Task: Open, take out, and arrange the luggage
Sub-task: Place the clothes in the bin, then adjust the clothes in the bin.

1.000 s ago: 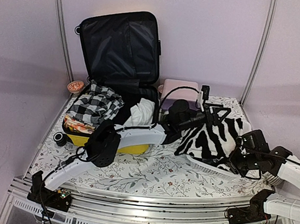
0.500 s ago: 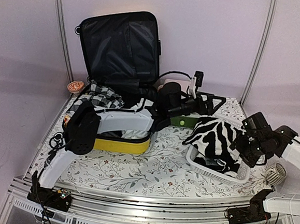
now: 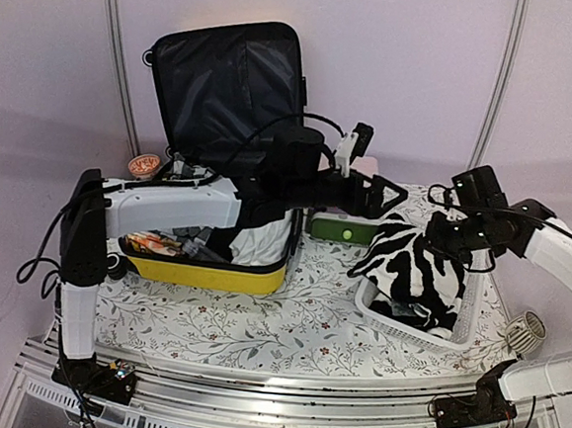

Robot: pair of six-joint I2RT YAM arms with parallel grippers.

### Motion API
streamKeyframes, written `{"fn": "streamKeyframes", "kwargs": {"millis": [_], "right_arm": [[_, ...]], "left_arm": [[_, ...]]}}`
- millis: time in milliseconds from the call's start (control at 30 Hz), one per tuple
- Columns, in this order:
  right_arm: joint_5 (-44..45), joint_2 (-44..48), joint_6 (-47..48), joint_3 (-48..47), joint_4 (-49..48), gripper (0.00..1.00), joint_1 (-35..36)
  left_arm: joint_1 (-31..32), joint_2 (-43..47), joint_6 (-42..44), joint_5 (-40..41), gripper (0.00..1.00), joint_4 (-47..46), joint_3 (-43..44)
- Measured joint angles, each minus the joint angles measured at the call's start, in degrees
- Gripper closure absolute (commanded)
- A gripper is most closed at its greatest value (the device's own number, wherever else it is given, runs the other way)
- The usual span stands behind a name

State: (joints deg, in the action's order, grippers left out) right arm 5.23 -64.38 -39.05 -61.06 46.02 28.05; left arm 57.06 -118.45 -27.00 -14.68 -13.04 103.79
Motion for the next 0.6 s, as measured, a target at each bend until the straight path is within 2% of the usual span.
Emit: {"fn": "streamKeyframes", "kwargs": {"millis": [133,267,400,600], "right_arm": [[-4.9,-8.2,2.9,-0.1,-6.0,0.99,-1.4],[-6.7,-9.2,3.4,3.1,-9.3,0.99,-5.8],[-7.3,-6.6,3.7,8.9,-10.6,0.99,-10.8],[-6.4,-0.1,2.6,18.4,-10.3,0.99,-16.0]], "left_arm": [[0.1,5.1,-1.4,1.6,0.02,5.7,-8.9],[0.3,6.6,-4.6,2.2,0.02,9.3,-14.3],[0.7,3.3,-6.9,2.2,0.02,13.4,-13.0],[2.5,-5.7,-8.9,2.6,0.02,20.9,-5.8]]}}
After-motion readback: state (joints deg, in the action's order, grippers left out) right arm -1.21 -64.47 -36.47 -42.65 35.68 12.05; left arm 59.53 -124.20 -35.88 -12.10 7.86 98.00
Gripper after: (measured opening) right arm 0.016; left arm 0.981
